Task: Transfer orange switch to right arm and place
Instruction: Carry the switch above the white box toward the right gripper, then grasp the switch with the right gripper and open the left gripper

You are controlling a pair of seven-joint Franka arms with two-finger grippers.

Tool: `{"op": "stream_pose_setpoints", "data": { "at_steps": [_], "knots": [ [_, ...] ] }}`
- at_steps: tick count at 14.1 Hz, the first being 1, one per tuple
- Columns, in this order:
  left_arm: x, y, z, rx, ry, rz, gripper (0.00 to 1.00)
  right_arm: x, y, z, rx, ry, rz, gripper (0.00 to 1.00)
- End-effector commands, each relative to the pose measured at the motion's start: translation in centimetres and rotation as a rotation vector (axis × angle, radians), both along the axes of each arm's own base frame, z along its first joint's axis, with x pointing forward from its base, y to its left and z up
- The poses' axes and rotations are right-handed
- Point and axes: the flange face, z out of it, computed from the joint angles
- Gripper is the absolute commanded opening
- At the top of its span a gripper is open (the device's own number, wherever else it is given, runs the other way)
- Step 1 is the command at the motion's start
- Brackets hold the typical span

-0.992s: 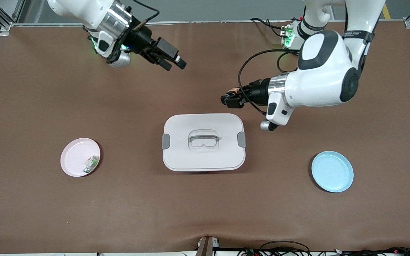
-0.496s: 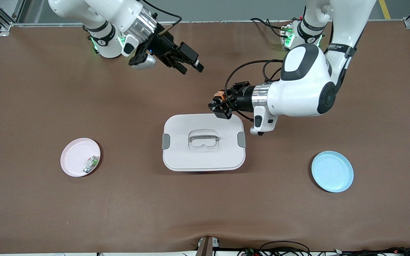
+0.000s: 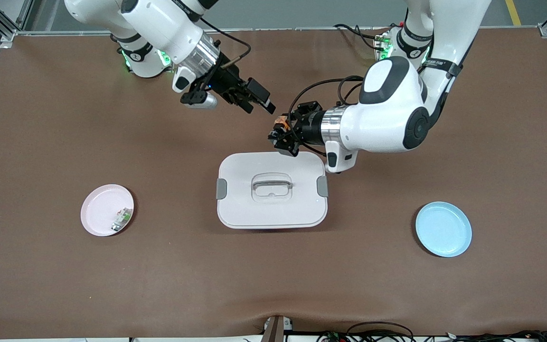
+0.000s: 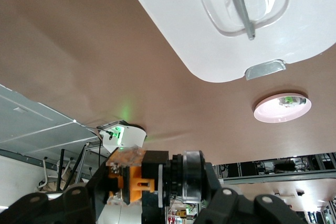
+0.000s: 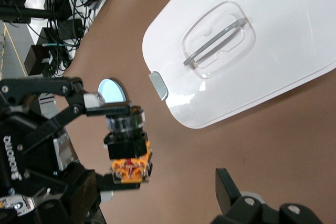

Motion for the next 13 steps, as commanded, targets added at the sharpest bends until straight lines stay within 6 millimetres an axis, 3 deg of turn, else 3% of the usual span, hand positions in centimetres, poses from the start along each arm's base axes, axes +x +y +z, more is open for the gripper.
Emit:
{"op": "stream_pose_setpoints", "data": {
  "at_steps": [1, 6, 13],
  "knots": [
    [0.0, -1.0, -0.1, 0.019, 0.013, 0.017, 0.11, 1.0, 0.4, 0.0, 0.004, 0.006, -0.033, 1.0],
    [-1.1, -2.7, -1.2, 0.083, 0.002, 0.008, 0.11, 2.2, 0.3, -1.3, -0.006, 0.015, -0.051, 1.0],
    [-1.6, -3.8, -1.6, 0.093, -0.006, 0.011, 0.11, 1.7, 1.1, -2.5, -0.02, 0.028, -0.037, 1.0]
  ]
}}
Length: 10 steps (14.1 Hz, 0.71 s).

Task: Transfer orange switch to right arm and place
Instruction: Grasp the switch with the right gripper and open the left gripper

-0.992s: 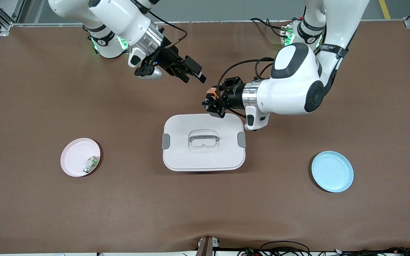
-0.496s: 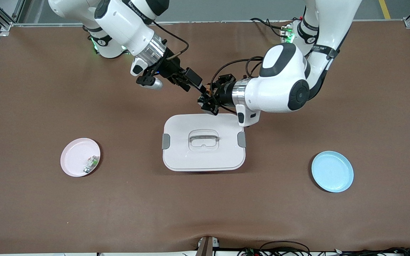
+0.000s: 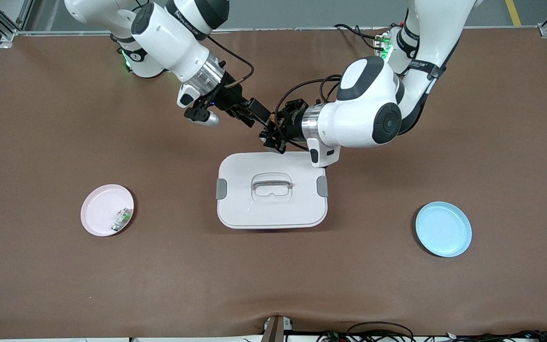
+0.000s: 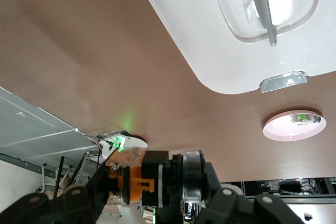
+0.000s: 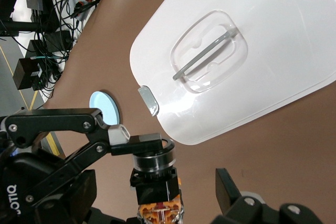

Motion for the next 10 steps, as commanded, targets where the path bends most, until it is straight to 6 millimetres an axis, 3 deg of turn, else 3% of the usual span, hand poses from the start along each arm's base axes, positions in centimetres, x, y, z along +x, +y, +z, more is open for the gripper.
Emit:
{"op": "stream_pose_setpoints", "data": {
  "at_steps": [1, 10],
  "knots": [
    [0.07, -0.69, 0.05, 0.021, -0.008, 0.012, 0.11, -0.03, 0.74, -0.17, -0.004, 0.006, -0.004, 1.0],
    [-0.18, -1.01, -0.06, 0.031, 0.006, 0.022, 0.11, -0.71, 1.56, -0.94, -0.014, 0.019, 0.015, 1.0]
  ]
}}
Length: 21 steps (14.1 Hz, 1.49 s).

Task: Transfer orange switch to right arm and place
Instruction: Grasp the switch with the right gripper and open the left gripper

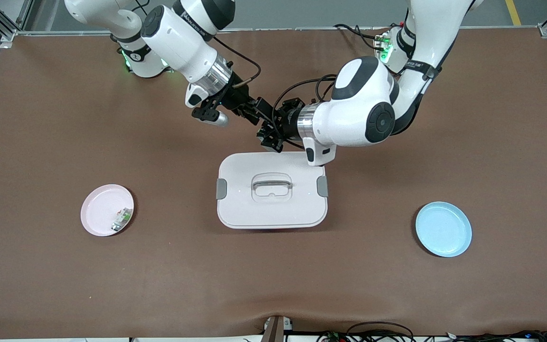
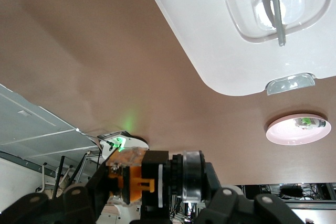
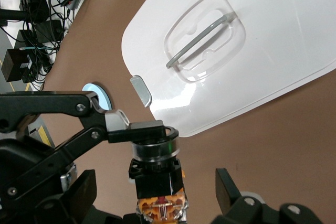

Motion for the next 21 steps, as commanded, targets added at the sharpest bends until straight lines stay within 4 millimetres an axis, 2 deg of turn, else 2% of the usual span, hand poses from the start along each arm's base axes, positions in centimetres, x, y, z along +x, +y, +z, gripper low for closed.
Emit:
{"op": "stream_pose_setpoints", "data": {
  "at_steps": [1, 3, 7, 9, 10, 12, 13, 14, 15, 16, 21],
  "knots": [
    [0.15, -0.46, 0.35, 0.018, -0.009, 0.013, 0.11, 0.02, 0.43, 0.06, -0.002, 0.002, -0.008, 0.83],
    [0.15, -0.46, 0.35, 0.018, -0.009, 0.013, 0.11, 0.04, 0.45, -0.03, -0.004, 0.003, -0.008, 0.57],
    [0.27, -0.54, 0.44, 0.016, -0.014, 0.029, 0.11, 0.04, 0.55, -0.27, -0.006, 0.004, -0.008, 0.28],
    [0.31, -0.54, 0.46, 0.017, -0.014, 0.033, 0.12, 0.02, 0.66, -0.38, -0.007, 0.005, -0.007, 0.08],
    [0.03, -0.86, 0.46, 0.017, -0.013, 0.029, 0.13, -0.01, 0.74, -0.46, -0.008, 0.004, -0.005, 0.02],
    [-0.02, -0.94, 0.46, 0.017, -0.016, 0.026, 0.22, 0.0, 0.75, -0.56, -0.008, 0.006, -0.006, 0.02],
    [0.05, -0.86, 0.46, 0.017, -0.016, 0.028, 0.32, -0.01, 0.76, -0.57, -0.009, 0.006, -0.004, 0.02],
    [-0.01, -0.94, 0.46, 0.017, -0.016, 0.026, 0.58, 0.01, 0.78, -0.5, -0.007, 0.006, -0.005, 0.02],
    [-0.02, -0.94, 0.47, 0.016, -0.015, 0.027, 0.88, 0.02, 0.77, -0.48, -0.006, 0.006, -0.007, 0.02],
    [-0.02, -0.94, 0.47, 0.015, -0.016, 0.026, 1.0, 0.02, 0.77, -0.48, -0.007, 0.005, -0.006, 0.02],
    [0.05, -0.85, 0.43, 0.028, -0.036, 0.015, 1.0, 0.0, 0.62, 0.36, -0.001, -0.001, 0.002, 0.02]
  ]
}}
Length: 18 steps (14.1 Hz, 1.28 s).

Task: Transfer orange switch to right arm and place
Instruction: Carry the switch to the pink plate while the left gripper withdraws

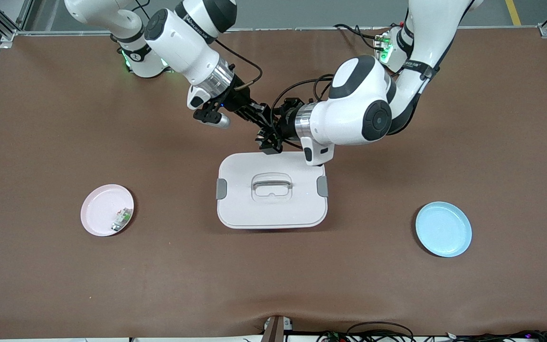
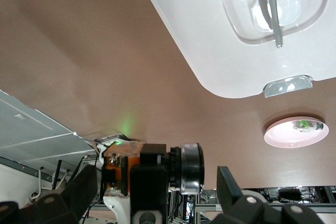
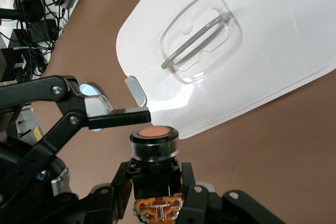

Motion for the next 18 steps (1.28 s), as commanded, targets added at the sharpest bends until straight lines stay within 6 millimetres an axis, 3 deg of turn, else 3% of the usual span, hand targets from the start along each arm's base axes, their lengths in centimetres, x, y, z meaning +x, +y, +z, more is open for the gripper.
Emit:
{"op": "stream_pose_setpoints", "data": {
  "at_steps": [1, 4, 8, 12, 14, 18],
  "knots": [
    [0.2, -0.3, 0.9, 0.012, -0.025, 0.011, 1.0, -0.1, 0.3, 1.3, 0.012, -0.005, 0.005, 0.02],
    [1.0, 0.7, 2.4, 0.024, -0.074, 0.018, 1.0, -0.5, -0.6, 2.2, -0.031, -0.027, 0.131, 0.02],
    [1.6, 1.5, 3.7, 0.064, -0.142, 0.009, 1.0, 0.1, -4.0, 3.4, -0.117, -0.065, 0.339, 0.03],
    [1.8, 2.5, 4.3, 0.12, -0.2, -0.011, 1.0, 0.9, -10.0, 4.2, -0.447, -0.135, 0.693, 0.05],
    [1.9, 3.0, 4.7, 0.179, -0.263, -0.035, 1.0, 1.6, -13.0, 4.5, -0.532, -0.142, 0.808, 0.05],
    [4.1, 6.1, 4.5, 0.22, -0.33, -0.055, 1.0, 4.0, -19.5, 4.6, -0.648, -0.201, 1.058, 0.05]
  ]
}}
